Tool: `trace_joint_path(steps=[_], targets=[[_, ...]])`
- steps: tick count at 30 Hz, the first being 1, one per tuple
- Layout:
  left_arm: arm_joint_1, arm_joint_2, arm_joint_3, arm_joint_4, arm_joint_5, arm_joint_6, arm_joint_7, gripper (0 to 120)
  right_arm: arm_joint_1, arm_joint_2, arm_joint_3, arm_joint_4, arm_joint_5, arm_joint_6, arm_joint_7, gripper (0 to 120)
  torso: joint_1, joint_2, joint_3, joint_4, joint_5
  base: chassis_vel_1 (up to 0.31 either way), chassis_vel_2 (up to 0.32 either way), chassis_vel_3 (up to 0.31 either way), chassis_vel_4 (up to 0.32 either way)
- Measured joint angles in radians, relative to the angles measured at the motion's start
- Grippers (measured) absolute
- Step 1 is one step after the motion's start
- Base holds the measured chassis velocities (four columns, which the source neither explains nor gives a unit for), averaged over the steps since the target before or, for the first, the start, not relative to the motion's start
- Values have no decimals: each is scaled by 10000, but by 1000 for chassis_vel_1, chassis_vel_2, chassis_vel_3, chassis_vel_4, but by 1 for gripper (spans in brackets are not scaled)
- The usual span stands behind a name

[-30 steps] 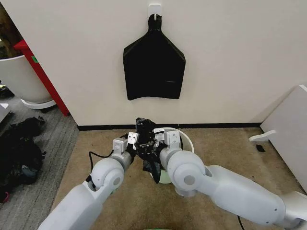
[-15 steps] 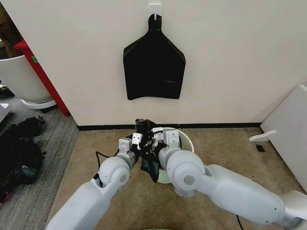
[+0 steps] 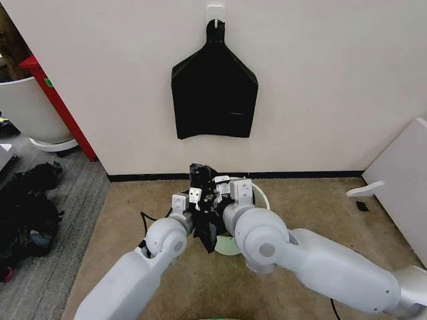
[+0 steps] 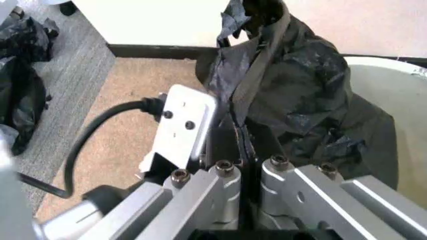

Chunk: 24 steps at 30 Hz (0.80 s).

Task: Place the garbage bag over the trash bin.

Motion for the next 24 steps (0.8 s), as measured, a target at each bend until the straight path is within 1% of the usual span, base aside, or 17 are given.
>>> trace_joint_path(steps=[2, 4, 5, 6, 7, 10, 12, 14, 15, 16, 18, 24], targets=[[-24, -39, 38, 22, -129, 30, -137, 94, 2, 0, 1, 1, 3, 5, -5, 0, 0, 0, 0, 0, 0, 0, 0, 0, 0], [-26, -42, 42, 25, -142, 36, -149, 93, 2, 0, 0, 2, 3, 5, -7, 0, 0, 0, 0, 0, 0, 0, 0, 0, 0], [-32, -51, 50, 43, -184, 61, -195, 88, 2, -9, 9, 2, 7, 8, -14, 0, 0, 0, 0, 0, 1, 0, 0, 0, 0], [-37, -58, 52, 67, -207, 74, -219, 86, 2, -13, 23, 2, 11, 10, -19, 0, 0, 0, 0, 0, 1, 0, 0, 0, 0], [-53, -86, 58, 135, -239, 87, -265, 78, -4, -23, 63, 2, 14, 17, -30, 0, 0, 0, 0, 0, 0, 0, 0, 0, 0], [-78, -136, 79, 220, -274, 87, -286, 66, -23, -51, 114, 16, 26, 27, -36, 0, 0, 0, 0, 0, 0, 0, 0, 0, 0], [-82, -143, 82, 227, -281, 87, -290, 64, -26, -56, 118, 19, 27, 28, -36, 0, 0, 0, 0, 0, 0, 0, 0, 0, 0], [-95, -164, 99, 260, -306, 87, -300, 54, -50, -86, 152, 27, 26, 31, -36, 0, 0, 0, 0, 0, 0, 0, 0, 0, 0], [-96, -164, 102, 264, -307, 87, -301, 54, -53, -89, 157, 27, 26, 31, -36, 0, 0, 0, 0, 0, 0, 0, 0, 0, 0], [-98, -162, 104, 281, -310, 76, -292, 44, -92, -121, 199, 31, 21, 32, -39, 0, 0, 0, 0, 1, 1, 0, 0, 0, 0], [-98, -158, 104, 290, -309, 67, -282, 42, -112, -138, 221, 31, 16, 32, -43, 0, 0, 0, 0, 1, 1, 0, 0, 0, 0], [-82, -134, 97, 304, -287, -106, -284, 16, -459, -521, 568, -9, -254, 2, -264, 0, 0, 1, 0, 1, 1, 0, 0, 0, 0]])
